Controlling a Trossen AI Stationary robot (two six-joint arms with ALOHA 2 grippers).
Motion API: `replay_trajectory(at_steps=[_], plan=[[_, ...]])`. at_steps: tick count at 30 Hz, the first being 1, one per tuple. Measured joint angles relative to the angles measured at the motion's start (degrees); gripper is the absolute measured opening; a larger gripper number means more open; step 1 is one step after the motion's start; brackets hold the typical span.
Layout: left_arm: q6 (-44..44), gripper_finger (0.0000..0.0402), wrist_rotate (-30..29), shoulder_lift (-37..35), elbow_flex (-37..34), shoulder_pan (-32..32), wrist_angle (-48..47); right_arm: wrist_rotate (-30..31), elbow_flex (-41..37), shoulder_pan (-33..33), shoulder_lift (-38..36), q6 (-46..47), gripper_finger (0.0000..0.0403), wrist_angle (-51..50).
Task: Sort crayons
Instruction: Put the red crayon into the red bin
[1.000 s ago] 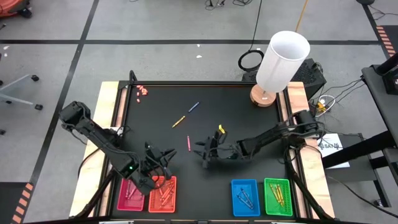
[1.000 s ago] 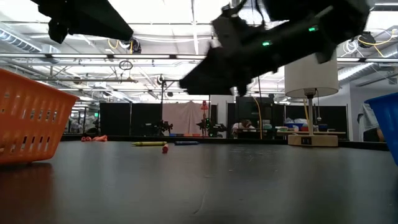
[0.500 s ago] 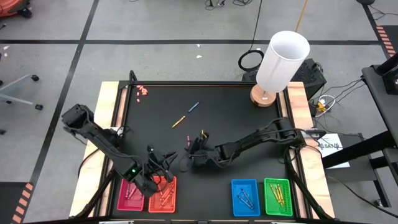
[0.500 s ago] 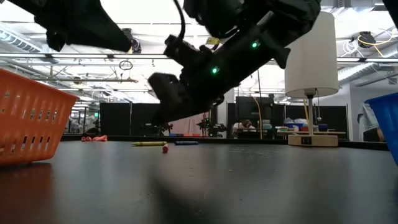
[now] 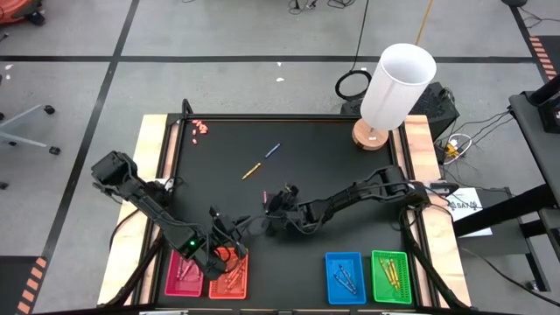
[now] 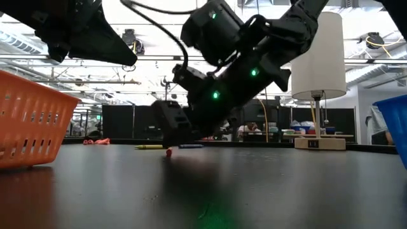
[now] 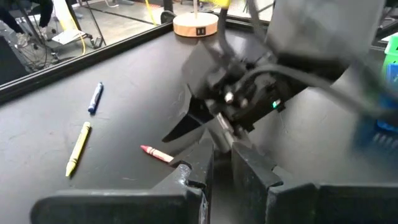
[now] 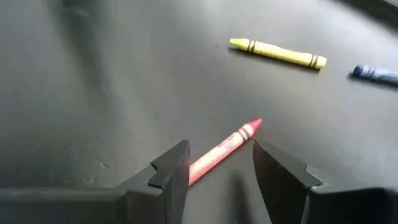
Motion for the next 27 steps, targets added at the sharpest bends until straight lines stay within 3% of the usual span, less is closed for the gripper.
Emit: replay_trajectory(at_steps=[6,15,20,27], plan=[[0.01,0.006,0.0,0.0,0.0,0.0,0.15,-6.65,0.12,-0.92,0.89,-1.79,0.016,-0.06],[0.08,0.006,0.36,-0.02,0.0,-0.04,0.36,-7.47,0.15,-0.85,0.59,-6.45,0.0151,-4.06],[0.1,0.006,0.37,-0.02,0.0,-0.04,0.32,-7.64,0.11,0.04,0.63,-9.66,0.0108,-4.52],[0.1,0.006,0.38,-0.02,0.0,-0.04,0.32,-10.83,0.07,0.23,0.66,-12.93,0.0015,-7.56]])
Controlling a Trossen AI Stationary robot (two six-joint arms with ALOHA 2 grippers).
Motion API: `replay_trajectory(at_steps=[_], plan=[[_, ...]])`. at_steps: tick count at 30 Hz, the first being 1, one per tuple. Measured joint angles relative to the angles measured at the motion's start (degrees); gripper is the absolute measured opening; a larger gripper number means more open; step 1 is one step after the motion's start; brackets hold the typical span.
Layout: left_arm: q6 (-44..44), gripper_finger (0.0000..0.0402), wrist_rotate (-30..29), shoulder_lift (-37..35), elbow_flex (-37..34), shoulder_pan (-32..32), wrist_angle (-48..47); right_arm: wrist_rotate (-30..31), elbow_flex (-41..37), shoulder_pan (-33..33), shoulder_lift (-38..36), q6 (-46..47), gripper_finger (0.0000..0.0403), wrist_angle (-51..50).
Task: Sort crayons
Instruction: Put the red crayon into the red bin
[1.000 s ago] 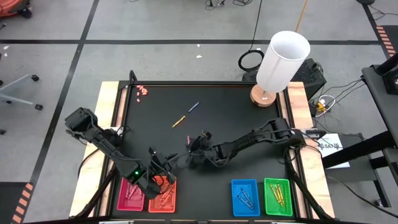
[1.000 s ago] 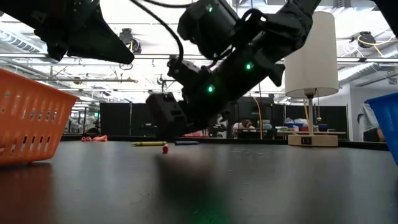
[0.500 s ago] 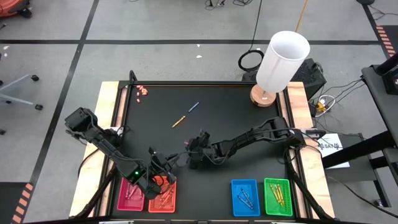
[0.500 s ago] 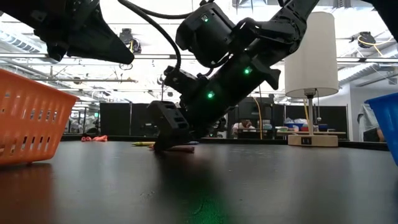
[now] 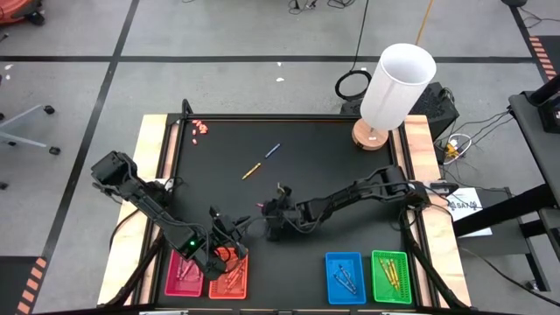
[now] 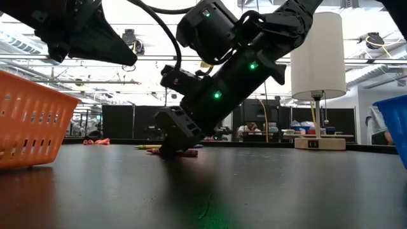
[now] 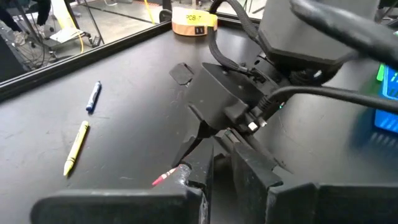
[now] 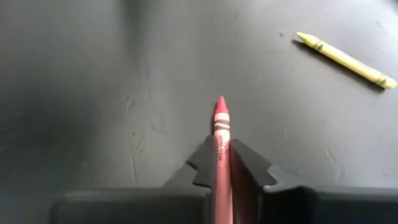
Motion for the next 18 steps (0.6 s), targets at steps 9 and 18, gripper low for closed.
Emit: replay_trajectory(at_steps=[9,18], plan=[[-0.02,0.006,0.87,0.0,0.0,0.0,0.0,-2.55,-0.11,1.06,-1.51,-0.98,0.0006,-1.44],[-0.05,0.006,1.12,0.0,0.0,0.0,0.07,-11.0,-0.46,4.46,-12.35,-1.25,0.0002,-15.98]])
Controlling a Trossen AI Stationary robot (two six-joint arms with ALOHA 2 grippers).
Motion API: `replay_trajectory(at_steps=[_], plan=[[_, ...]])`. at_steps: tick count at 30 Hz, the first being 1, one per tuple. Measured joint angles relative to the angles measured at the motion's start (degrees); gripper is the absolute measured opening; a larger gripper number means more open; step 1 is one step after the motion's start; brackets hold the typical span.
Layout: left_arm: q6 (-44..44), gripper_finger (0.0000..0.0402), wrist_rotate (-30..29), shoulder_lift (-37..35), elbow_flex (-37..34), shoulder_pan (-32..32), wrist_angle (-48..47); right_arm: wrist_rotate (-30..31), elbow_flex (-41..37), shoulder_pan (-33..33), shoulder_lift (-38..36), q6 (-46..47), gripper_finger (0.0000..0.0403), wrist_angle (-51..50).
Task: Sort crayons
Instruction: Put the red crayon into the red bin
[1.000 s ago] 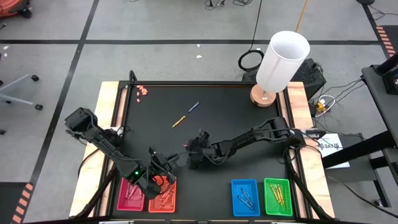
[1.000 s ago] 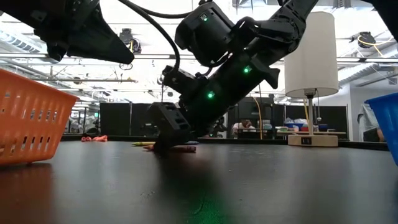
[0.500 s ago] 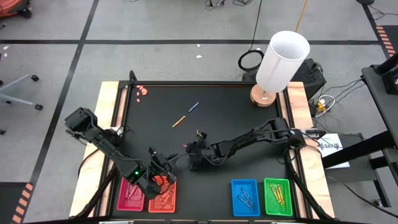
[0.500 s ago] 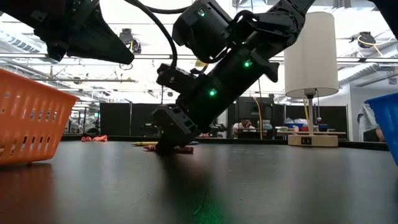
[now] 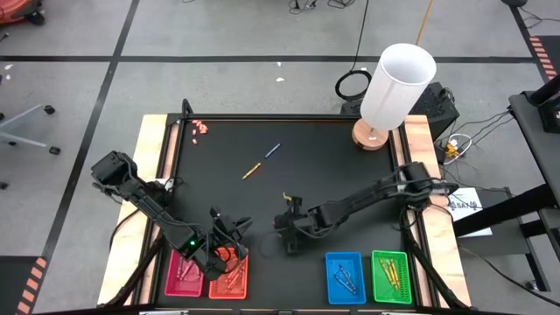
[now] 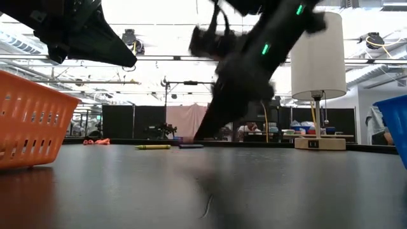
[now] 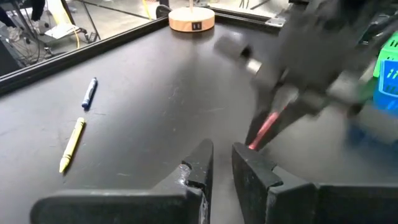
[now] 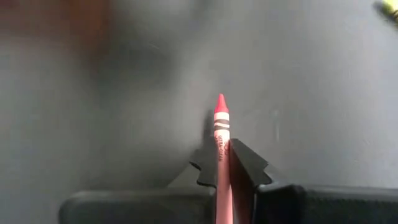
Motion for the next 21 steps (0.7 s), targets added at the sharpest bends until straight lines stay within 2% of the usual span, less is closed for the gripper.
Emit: replay_trajectory(at_steps=[5,8,14,18,21], plan=[[0.0,0.006,0.38,-0.02,0.0,0.0,1.2,0.39,-4.53,2.78,-7.0,1.2,0.0002,-2.06],[0.03,0.006,0.4,-0.02,0.0,0.0,1.88,0.44,-10.36,4.02,-10.93,3.48,0.0002,3.62],[0.37,0.006,0.38,-0.04,0.0,0.0,3.35,0.82,-22.1,5.82,-18.96,3.24,0.0002,24.37],[1.85,0.006,0.36,-0.04,0.0,0.04,5.8,0.8,-29.75,6.57,-23.31,-1.3,0.0002,43.41],[4.14,0.006,0.34,-0.04,0.0,0.06,8.33,0.78,-35.19,6.62,-23.92,-4.25,0.0002,58.95]])
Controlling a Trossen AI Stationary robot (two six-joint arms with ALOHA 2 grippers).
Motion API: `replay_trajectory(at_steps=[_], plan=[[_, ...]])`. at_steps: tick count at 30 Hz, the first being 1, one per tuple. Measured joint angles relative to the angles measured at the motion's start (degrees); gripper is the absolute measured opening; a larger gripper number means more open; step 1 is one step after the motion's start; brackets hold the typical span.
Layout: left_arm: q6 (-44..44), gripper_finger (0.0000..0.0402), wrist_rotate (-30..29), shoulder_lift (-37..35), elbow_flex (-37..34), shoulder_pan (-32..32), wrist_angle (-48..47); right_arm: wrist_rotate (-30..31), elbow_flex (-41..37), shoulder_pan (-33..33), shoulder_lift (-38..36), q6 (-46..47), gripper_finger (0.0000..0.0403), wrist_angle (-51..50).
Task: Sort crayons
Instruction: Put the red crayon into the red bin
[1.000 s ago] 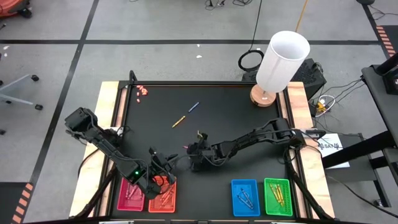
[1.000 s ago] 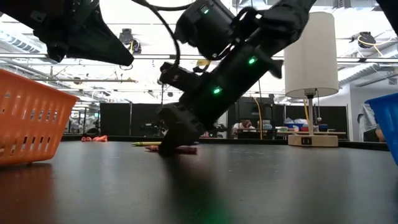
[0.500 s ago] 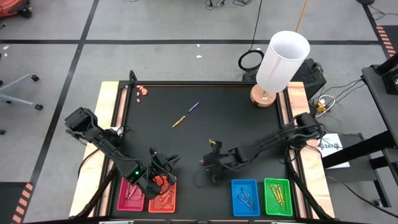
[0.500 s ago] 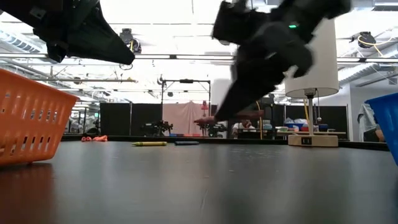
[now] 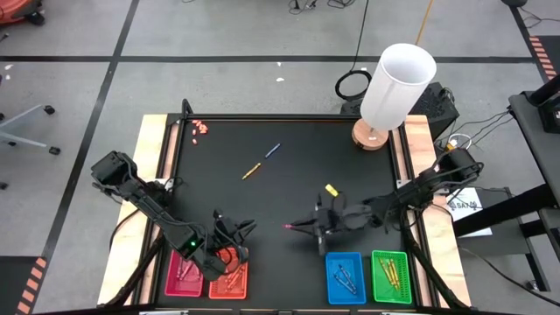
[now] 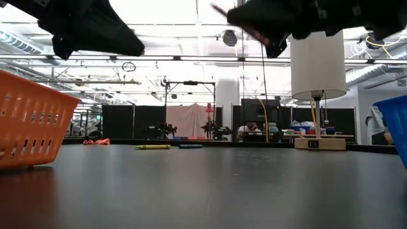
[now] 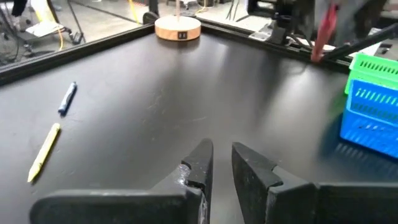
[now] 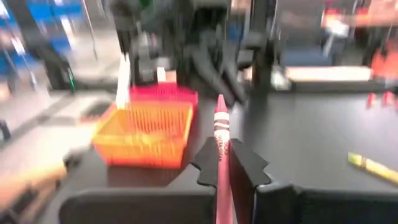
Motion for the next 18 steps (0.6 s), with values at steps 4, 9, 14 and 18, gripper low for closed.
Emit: replay_trajectory(at_steps=[4,9,14,18], plan=[[2.29,0.006,-0.13,0.0,0.02,0.02,2.36,-0.02,-4.74,-0.14,0.55,-3.26,0.0002,18.49],[2.37,0.006,-0.51,0.0,0.02,0.4,2.59,-0.02,-6.38,-0.17,1.29,-8.13,0.0002,31.43],[2.23,0.006,-0.57,0.0,0.02,0.64,3.29,-3.91,-6.38,-0.2,1.33,-12.42,0.0002,33.24],[2.26,0.006,-0.55,0.0,0.02,0.64,3.28,-8.25,-6.38,-0.2,1.33,-17.17,0.0002,33.35]])
